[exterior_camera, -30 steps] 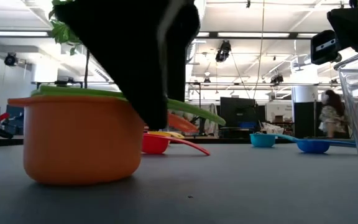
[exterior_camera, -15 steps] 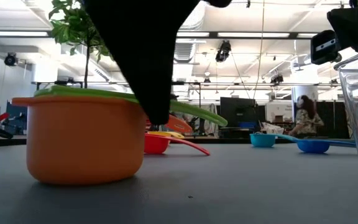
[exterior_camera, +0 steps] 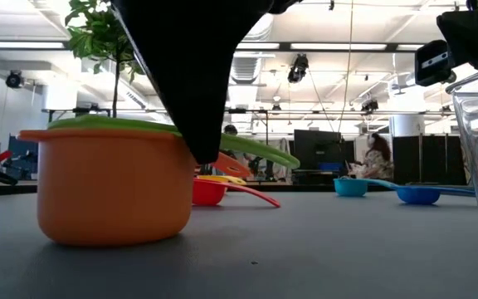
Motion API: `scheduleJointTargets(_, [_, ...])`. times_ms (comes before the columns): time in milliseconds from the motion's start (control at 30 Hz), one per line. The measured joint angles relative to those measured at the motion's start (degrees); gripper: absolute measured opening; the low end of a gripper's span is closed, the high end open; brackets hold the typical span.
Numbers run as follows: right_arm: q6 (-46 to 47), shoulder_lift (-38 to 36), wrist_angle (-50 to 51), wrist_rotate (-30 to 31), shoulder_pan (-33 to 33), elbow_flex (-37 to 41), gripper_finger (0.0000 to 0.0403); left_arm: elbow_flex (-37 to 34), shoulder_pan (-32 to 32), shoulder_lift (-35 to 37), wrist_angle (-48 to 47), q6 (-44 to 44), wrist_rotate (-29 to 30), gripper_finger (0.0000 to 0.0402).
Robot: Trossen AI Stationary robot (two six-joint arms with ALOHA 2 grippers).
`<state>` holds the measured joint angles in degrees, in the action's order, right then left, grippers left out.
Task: Nest measuring cups in basket
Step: Stack the green nest measuring cup into the orange nest measuring cup
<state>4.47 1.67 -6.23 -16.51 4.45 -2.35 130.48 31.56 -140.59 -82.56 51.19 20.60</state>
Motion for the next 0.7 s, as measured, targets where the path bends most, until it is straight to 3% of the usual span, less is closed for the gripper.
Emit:
scheduleJointTargets(367, [0.0,0.0,0.0,0.0,0.0,0.0,0.0009,-0.1,2.1,2.1,3.4,1.0,3.0,0.0328])
scheduleJointTargets(700, [0.0,0.0,0.0,0.0,0.0,0.0,0.0009,-0.5,3.3,2.4,3.5,2.8,4.5,0.0302])
